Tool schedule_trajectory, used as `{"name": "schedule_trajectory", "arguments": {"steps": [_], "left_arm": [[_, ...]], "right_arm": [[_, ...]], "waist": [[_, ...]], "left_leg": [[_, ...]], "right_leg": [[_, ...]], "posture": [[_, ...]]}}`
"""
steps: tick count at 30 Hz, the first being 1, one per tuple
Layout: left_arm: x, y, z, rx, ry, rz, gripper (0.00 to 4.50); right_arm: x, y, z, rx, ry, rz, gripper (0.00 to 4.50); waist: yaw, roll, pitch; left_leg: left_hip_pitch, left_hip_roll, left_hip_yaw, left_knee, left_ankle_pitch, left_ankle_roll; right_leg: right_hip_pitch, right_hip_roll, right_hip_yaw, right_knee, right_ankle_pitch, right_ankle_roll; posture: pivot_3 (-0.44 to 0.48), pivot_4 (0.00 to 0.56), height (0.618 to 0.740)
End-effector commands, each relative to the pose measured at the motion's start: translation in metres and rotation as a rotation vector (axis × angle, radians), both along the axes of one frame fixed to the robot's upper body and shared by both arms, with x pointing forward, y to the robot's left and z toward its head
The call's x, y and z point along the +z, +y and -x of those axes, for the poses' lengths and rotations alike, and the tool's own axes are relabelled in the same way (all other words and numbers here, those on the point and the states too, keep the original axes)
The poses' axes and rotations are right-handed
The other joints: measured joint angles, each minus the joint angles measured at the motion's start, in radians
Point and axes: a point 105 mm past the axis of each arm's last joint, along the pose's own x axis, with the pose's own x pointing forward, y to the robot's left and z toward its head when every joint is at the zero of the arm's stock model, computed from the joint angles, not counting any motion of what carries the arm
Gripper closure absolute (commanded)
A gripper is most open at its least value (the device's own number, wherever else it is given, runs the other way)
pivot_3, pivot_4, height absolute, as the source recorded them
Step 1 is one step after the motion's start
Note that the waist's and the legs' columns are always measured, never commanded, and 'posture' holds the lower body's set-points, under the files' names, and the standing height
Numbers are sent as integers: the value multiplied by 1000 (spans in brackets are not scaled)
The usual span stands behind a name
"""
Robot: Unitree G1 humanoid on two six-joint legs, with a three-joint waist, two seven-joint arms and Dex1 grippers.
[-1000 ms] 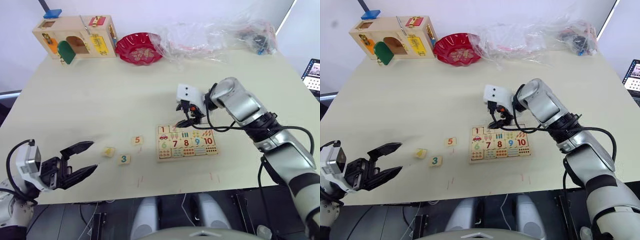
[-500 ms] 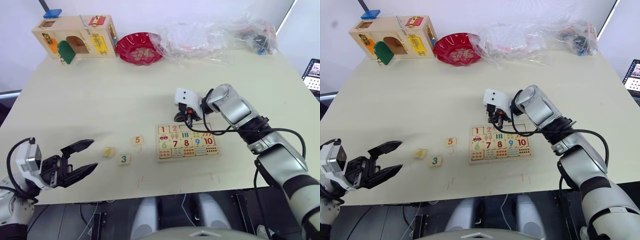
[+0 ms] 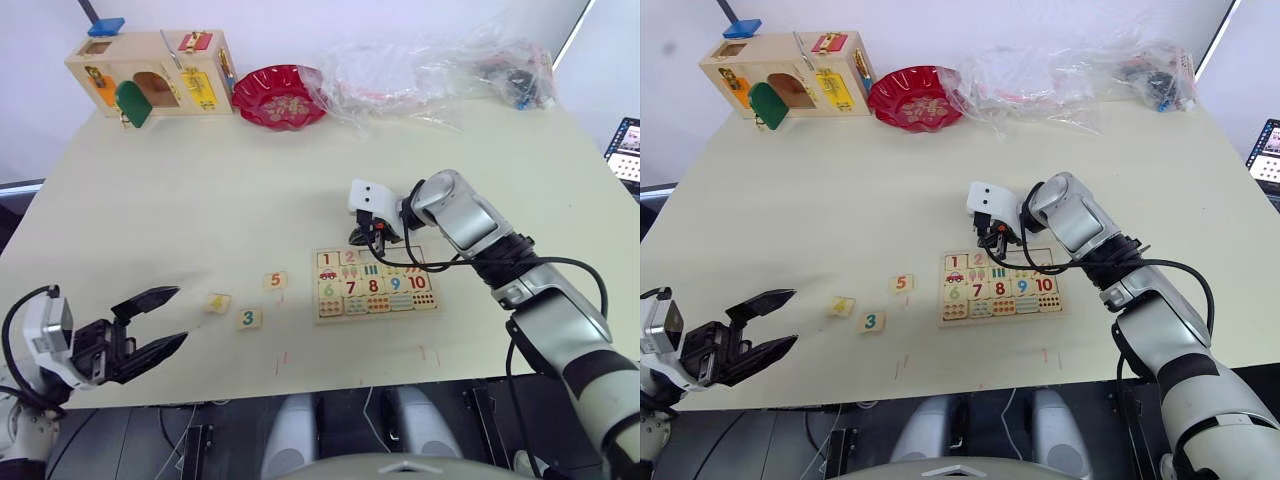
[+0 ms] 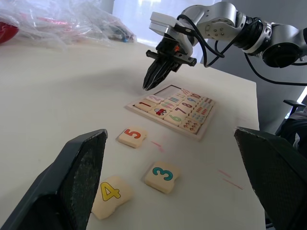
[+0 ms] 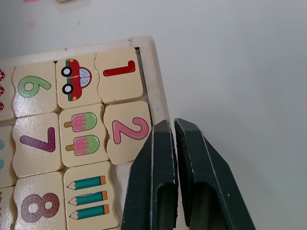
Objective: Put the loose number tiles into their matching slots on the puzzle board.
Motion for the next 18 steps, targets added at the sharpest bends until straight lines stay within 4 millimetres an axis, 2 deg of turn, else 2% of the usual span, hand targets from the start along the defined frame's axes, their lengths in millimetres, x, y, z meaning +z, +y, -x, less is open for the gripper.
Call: {"name": "schedule_trajectory", "arguments": {"steps": [1,18], "left_arm": [[4,6,5,-3,-17,-35,0],[4,4,4,-7,-22,-31,0]], "right_arm": [[3,3,0,18,-21,-8,4365],[-3,5,7,49,-7,11,4365]], "waist": [[0,0,0],[0,0,0]], "left_leg": [[0,0,0,0,0,0],[0,0,0,0,0,0]], "right_leg": [[0,0,0,0,0,0],[0,0,0,0,0,0]], "posture": [[0,150,740],[0,150,740]]}}
